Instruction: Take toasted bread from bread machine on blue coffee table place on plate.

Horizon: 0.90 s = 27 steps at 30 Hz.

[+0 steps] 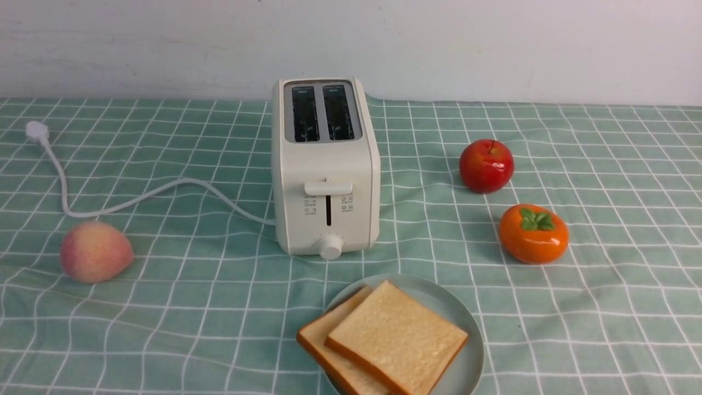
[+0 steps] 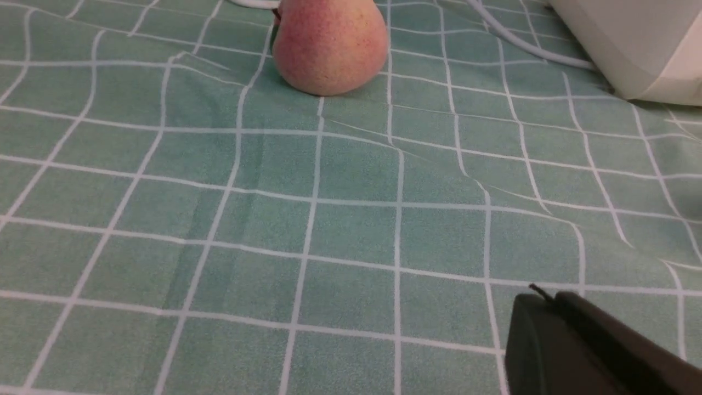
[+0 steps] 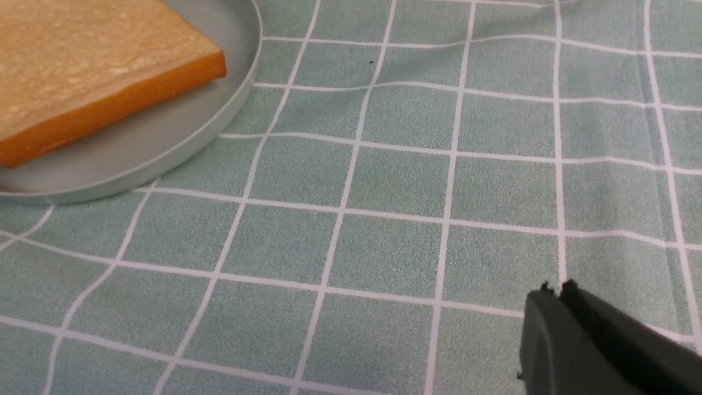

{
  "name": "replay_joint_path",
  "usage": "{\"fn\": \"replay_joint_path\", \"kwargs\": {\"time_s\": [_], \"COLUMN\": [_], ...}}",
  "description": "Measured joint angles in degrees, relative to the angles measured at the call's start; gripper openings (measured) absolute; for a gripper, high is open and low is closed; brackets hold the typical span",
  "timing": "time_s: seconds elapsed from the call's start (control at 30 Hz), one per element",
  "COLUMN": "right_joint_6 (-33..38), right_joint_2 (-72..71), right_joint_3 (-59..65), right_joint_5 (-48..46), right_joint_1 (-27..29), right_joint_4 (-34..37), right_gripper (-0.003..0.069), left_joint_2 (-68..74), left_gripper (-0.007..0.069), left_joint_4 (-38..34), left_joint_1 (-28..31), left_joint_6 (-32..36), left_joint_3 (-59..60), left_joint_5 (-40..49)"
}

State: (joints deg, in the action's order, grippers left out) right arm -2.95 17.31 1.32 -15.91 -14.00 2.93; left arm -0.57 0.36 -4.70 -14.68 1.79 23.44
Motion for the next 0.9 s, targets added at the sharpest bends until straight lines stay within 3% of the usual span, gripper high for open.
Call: {"fn": "replay_joint_path", "kwargs": {"time_s": [0.37,0.67,0.9], "right_joint_6": [-0.1,-0.2,-0.2], "right_joint_2": [-3.4,-17.8,-17.9], "right_joint_3": [0.0,0.1,0.1], "right_joint_5": [-0.6,-2.4,-2.6], "right_joint_1": [0.7,13.9,15.5], "right_joint_4": [0.0,0.0,-0.2], "right_gripper": [0.0022,0.0036,0.0046], "left_joint_2": [0.0,0.0,0.0], "left_gripper": [0.0013,0.0020,0.0029], "left_joint_4": [0.0,0.0,0.0], "left_joint_1": [-0.6,-0.6,-0.6], "left_joint_6": [0.0,0.0,0.0], "left_joint_3": [0.0,0.0,0.0], "left_joint_5": [0.0,0.0,0.0]}}
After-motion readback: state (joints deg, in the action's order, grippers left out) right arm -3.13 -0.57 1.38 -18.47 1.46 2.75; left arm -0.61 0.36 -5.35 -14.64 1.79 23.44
